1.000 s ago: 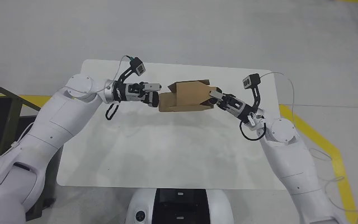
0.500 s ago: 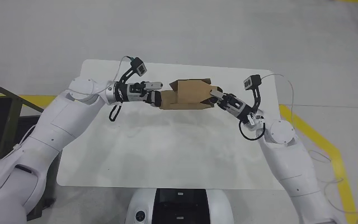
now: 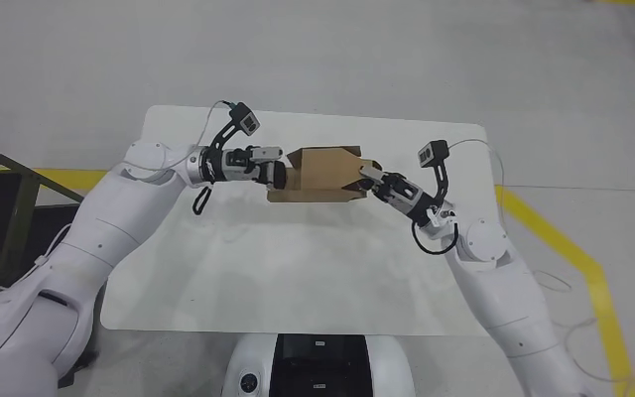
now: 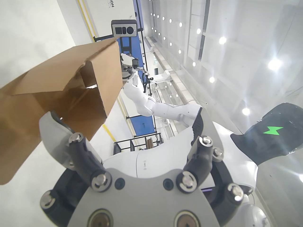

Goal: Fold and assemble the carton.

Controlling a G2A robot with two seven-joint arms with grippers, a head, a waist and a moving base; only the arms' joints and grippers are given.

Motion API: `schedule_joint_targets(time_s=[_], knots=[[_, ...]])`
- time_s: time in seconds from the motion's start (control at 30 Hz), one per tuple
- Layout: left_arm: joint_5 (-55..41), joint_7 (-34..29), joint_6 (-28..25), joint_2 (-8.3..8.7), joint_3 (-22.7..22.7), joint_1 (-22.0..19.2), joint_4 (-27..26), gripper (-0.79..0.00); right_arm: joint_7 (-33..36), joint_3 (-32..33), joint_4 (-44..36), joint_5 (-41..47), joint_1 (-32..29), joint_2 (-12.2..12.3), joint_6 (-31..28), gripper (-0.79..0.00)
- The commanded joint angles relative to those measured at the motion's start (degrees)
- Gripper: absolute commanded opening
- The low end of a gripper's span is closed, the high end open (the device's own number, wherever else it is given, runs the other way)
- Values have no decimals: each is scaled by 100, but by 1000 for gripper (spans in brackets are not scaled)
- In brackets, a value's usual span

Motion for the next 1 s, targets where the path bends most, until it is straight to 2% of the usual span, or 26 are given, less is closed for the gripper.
schedule_joint_targets(time_s=[0.0, 0.23, 0.47, 0.97], knots=[[-83, -101, -2, -53, -1, 1, 44, 0, -45, -23, -35, 10, -10, -11, 11, -785], [-132, -213, -118, -190, -72, 14, 186, 0, -69, -168, -133, 100, -60, -54, 86, -785], [-580, -697, -66, -308, -207, 94, 238, 0, -214, -227, -129, 128, -80, -93, 47, -785], [-732, -802, 38, -549, -588, 254, 347, -15, -337, -306, -163, 265, -123, -165, 27, -785]])
